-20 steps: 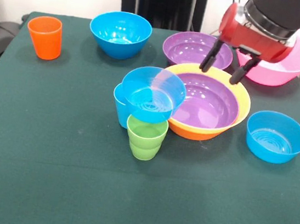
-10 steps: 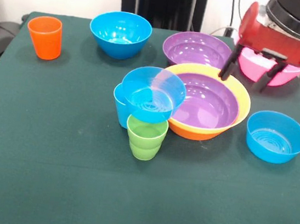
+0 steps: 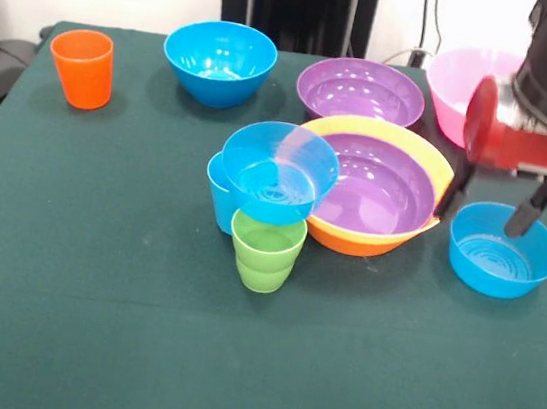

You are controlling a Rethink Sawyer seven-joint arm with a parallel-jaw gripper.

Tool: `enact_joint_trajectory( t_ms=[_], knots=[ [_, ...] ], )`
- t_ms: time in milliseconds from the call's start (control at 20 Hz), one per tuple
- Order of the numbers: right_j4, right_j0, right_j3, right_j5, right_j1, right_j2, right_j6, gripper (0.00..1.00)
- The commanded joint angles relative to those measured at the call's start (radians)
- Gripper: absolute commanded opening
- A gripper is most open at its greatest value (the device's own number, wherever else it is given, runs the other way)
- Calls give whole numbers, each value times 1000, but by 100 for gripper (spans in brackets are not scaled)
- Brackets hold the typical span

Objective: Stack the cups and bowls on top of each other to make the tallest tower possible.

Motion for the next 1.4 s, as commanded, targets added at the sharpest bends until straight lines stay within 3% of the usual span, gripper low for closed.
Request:
enact_joint_trajectory(
  t_ms=[50,300,450,1100,1400],
  knots=[
    [-47,-74,-182,175,115,225,-579,100],
    [-69,-84,-226,200,99,209,-596,100],
    [-55,-84,-171,166,62,182,-589,100],
    [-25,-79,-140,39,43,184,-517,100],
    [-30,-91,-103,56,7,163,-525,100]
  ],
)
